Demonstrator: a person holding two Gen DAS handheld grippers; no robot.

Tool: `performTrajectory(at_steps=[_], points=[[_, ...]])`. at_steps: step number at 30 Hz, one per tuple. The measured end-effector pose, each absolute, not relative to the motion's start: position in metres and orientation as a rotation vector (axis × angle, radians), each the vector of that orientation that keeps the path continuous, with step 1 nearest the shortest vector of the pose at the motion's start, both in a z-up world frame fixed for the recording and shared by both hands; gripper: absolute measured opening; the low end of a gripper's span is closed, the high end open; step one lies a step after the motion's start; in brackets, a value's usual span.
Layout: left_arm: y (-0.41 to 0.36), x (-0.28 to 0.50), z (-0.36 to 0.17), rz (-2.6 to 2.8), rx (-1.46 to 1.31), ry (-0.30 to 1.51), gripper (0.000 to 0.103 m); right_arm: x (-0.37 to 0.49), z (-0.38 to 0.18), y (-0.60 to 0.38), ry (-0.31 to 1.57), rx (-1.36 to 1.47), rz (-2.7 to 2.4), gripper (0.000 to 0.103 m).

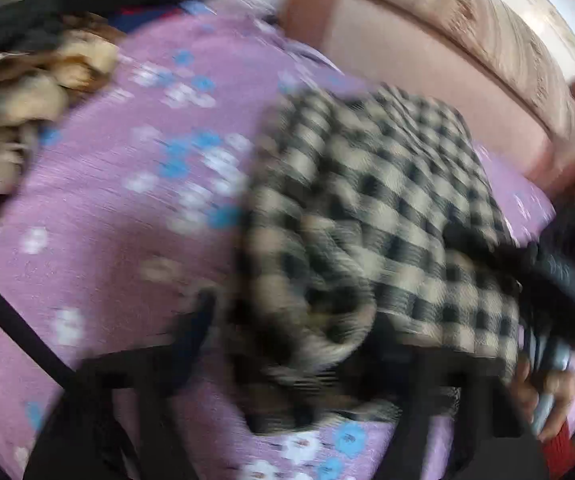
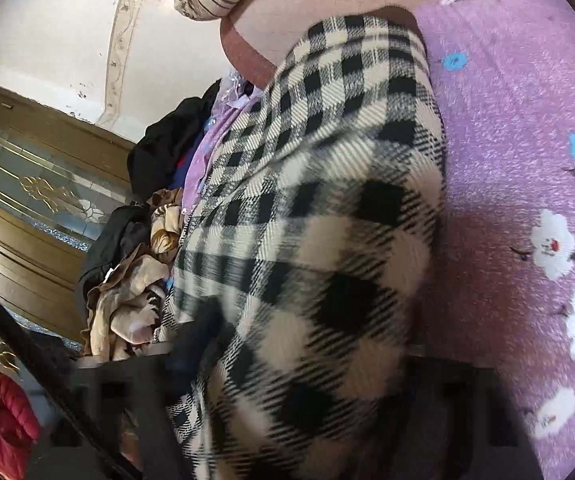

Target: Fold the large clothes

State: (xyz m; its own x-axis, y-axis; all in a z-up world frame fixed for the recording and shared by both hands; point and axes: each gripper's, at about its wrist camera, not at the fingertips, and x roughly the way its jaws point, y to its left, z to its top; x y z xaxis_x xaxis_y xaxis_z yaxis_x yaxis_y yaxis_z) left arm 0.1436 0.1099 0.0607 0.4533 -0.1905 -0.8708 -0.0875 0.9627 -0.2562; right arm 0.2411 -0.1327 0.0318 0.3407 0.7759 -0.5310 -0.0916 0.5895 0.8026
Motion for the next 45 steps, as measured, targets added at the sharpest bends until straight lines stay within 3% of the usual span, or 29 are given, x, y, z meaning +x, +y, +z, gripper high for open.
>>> performTrajectory(at_steps=[2, 3, 7, 13, 17, 20, 22, 26, 27, 28, 29, 39, 45], points=[[0.103, 0.143, 0.063, -0.114, -0.340, 1.099, 0.026, 0.245, 0.030, -0.143, 1.100, 0.825, 0.653, 0.031], [0.095, 0.143, 0.068, -0.151, -0.337, 1.087, 0.020, 0.243, 0.036, -0.150, 1.086, 0.834, 0.661, 0.030], [0.067, 0.135, 0.077, -0.311, -0.371, 1.077, 0.020, 0.229, 0.073, -0.182, 0.998, 0.766, 0.664, 0.029], [0.072, 0.136, 0.060, -0.341, -0.489, 1.176, 0.022, 0.220, 0.057, -0.217, 1.094, 0.655, 0.480, 0.047], [0.092, 0.124, 0.078, -0.351, -0.546, 1.130, 0.025, 0.191, 0.071, -0.220, 1.033, 0.585, 0.429, 0.061], [0.097, 0.115, 0.096, -0.327, -0.509, 1.050, 0.035, 0.166, 0.089, -0.227, 0.997, 0.487, 0.408, 0.062], [0.091, 0.113, 0.105, -0.321, -0.476, 0.993, 0.047, 0.151, 0.101, -0.231, 0.978, 0.423, 0.388, 0.062], [0.056, 0.124, 0.106, -0.368, -0.382, 0.977, 0.047, 0.128, 0.111, -0.245, 0.966, 0.415, 0.367, 0.065], [0.045, 0.128, 0.098, -0.351, -0.321, 1.014, 0.044, 0.124, 0.111, -0.247, 0.967, 0.416, 0.365, 0.065], [0.036, 0.133, 0.092, -0.344, -0.293, 1.039, 0.013, 0.120, 0.112, -0.248, 0.970, 0.413, 0.361, 0.065], [0.030, 0.134, 0.081, -0.334, -0.266, 1.087, 0.006, 0.116, 0.113, -0.248, 0.974, 0.404, 0.357, 0.065], [0.053, 0.092, 0.078, -0.312, -0.364, 1.128, 0.005, 0.110, 0.149, -0.209, 0.913, 0.310, 0.451, 0.065], [0.056, 0.097, 0.067, -0.309, -0.382, 1.144, 0.009, 0.134, 0.108, -0.165, 1.004, 0.240, 0.456, 0.065]])
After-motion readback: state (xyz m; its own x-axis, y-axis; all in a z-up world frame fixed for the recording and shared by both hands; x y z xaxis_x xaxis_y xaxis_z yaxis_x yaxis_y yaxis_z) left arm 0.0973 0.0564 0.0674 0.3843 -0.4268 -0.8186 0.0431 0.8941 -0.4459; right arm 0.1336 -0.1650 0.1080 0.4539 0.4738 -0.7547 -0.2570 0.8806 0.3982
